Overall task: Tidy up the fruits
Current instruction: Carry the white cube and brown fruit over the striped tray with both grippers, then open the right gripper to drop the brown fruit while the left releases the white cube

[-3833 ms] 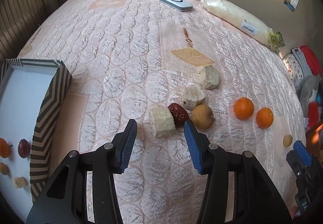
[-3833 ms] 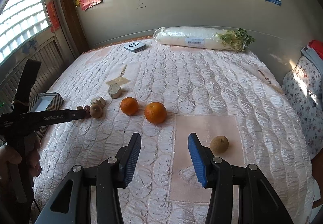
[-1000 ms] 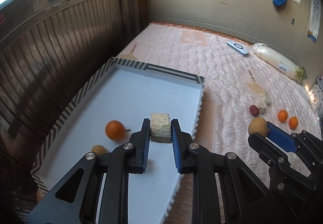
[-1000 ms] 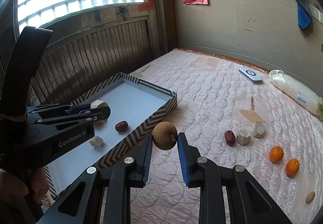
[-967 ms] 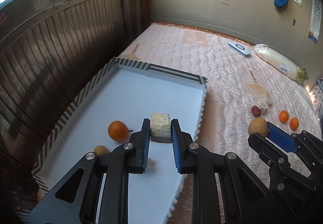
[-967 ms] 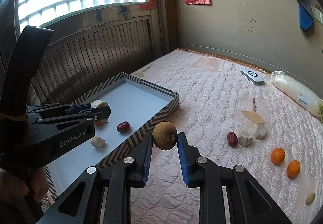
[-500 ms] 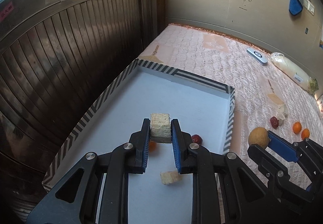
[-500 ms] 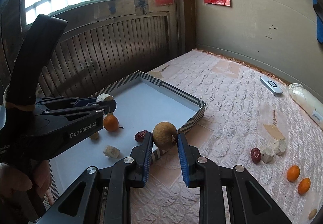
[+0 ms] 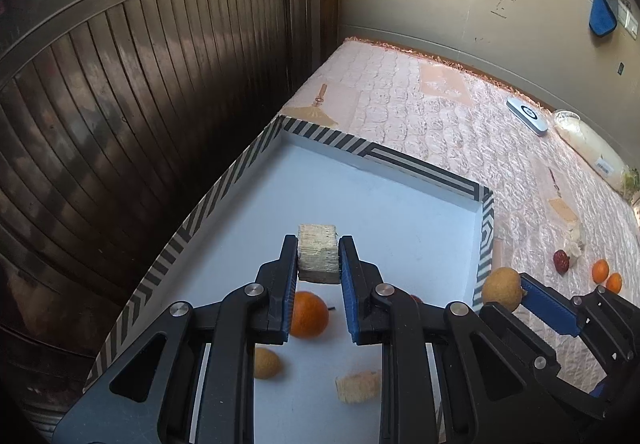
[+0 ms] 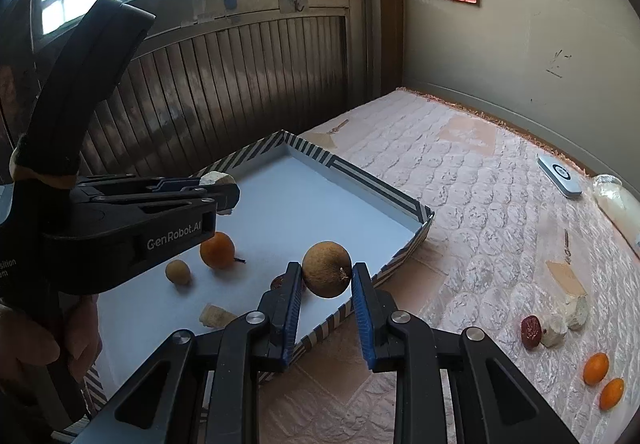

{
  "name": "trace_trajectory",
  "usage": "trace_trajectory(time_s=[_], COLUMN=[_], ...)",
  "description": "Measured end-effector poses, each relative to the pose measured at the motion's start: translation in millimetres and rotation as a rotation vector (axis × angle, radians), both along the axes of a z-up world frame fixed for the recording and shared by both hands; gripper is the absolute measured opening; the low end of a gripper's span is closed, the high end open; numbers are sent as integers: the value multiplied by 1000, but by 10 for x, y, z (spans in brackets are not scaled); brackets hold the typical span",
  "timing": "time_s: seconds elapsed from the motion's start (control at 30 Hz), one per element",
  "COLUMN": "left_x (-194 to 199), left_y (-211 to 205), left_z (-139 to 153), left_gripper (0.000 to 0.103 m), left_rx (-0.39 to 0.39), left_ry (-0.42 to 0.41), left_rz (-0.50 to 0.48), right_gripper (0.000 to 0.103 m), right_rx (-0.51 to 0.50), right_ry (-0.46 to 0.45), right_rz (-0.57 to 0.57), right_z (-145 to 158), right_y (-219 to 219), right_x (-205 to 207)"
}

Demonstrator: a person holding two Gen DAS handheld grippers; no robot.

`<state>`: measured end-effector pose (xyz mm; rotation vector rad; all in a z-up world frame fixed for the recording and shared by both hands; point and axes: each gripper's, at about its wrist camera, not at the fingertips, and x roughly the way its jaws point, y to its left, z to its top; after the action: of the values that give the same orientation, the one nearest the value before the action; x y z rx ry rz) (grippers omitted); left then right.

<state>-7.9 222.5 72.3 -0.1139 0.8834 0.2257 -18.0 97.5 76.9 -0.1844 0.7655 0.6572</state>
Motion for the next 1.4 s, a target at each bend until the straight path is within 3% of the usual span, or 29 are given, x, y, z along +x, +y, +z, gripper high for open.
trace_trajectory(time_s=[0.4,0.73,1.07,1.4], left_x=[404,467,496,450], left_y=[138,135,135,143], left_z=[-240,-338,-388,-401], left_gripper=[20,20,20,21], left_rx=[-87,-73,-65,-62], left_ry=[98,126,152,162], left_rz=[-2,4,24,45], right_gripper=[24,24,24,25], right_rx=[-35,-76,-111,-79], right_ry=[59,101,94,91], right_rz=[21,31,62,52], right_z=[-179,-401,-437,-361], right_y=[212,349,459,342], right_x=[422,637,666,589])
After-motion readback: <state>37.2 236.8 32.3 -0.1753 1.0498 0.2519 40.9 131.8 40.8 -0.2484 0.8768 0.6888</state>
